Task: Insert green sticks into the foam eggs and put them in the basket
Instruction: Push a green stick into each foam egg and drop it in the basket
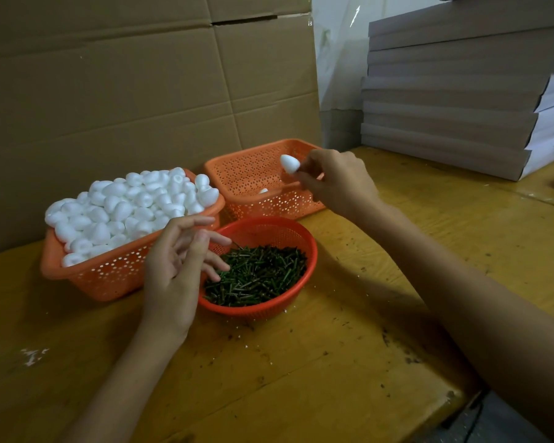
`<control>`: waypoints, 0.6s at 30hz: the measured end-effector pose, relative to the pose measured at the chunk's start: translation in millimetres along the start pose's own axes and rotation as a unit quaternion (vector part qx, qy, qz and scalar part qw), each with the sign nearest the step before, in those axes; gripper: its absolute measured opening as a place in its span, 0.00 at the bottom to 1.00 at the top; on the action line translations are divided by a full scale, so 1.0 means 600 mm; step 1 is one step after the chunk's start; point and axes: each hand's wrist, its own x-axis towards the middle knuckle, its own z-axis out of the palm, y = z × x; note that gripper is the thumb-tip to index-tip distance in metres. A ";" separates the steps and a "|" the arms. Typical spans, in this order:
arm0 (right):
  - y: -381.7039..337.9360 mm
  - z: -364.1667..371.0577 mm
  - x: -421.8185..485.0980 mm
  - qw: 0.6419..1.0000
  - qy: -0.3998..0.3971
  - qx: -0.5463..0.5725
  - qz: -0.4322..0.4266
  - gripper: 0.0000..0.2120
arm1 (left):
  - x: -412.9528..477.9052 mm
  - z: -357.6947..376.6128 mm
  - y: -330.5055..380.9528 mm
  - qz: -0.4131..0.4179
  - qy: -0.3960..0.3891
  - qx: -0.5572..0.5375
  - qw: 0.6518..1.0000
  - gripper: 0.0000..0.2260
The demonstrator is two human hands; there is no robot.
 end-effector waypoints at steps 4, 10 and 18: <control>0.005 -0.003 0.003 0.997 -0.006 -0.077 0.002 0.12 | -0.001 0.000 0.003 0.000 0.002 0.005 1.000 0.09; 0.005 -0.004 0.002 0.993 0.009 -0.114 0.031 0.11 | 0.000 0.001 0.004 0.007 0.000 0.009 1.000 0.08; 0.001 -0.009 0.004 0.992 0.020 -0.112 0.045 0.13 | 0.000 0.001 0.005 0.009 -0.006 0.003 1.000 0.09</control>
